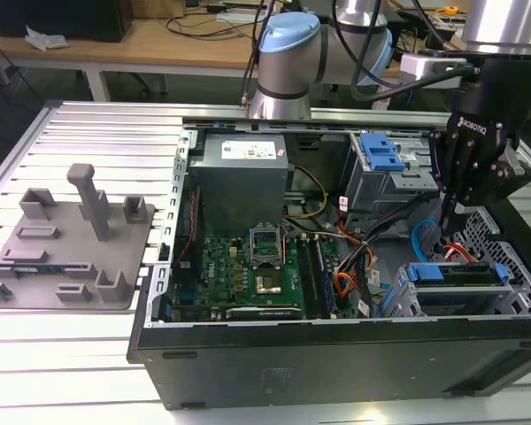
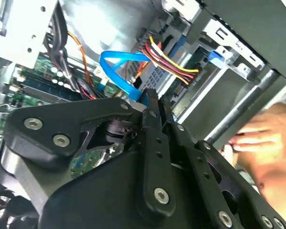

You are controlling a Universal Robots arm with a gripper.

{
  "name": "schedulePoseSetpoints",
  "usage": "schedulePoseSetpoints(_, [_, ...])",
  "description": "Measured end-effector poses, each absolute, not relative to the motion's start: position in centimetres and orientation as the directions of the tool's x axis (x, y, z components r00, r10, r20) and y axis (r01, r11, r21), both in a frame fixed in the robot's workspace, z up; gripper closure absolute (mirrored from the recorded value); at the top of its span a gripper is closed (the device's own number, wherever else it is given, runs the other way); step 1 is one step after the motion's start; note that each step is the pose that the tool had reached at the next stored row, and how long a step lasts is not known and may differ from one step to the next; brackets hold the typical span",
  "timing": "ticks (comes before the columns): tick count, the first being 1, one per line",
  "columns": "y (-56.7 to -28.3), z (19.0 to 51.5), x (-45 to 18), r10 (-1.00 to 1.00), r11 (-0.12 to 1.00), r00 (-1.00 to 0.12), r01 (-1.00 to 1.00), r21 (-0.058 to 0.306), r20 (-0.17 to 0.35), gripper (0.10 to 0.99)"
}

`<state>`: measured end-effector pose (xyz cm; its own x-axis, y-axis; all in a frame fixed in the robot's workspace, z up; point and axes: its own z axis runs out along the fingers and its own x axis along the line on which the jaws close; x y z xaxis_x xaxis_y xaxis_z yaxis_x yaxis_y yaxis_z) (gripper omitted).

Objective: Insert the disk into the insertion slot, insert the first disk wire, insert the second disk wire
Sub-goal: 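Insert the second disk wire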

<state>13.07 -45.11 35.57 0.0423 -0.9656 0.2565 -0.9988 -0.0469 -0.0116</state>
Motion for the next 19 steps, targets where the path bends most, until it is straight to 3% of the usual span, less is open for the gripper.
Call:
schedulePoseSetpoints(3, [-46.0,35.6,13.4,-0.972,-0.046,0.043,-0.999,-0.01,0.23,0.925])
schedulePoseSetpoints(9, [-46.8,35.6,14.4,-0.973,-0.046,0.055,-0.998,0.043,0.223,0.925])
schedulePoseSetpoints(19, [-49.0,35.6,14.6,-0.993,-0.05,0.051,-0.999,0.009,0.104,0.925])
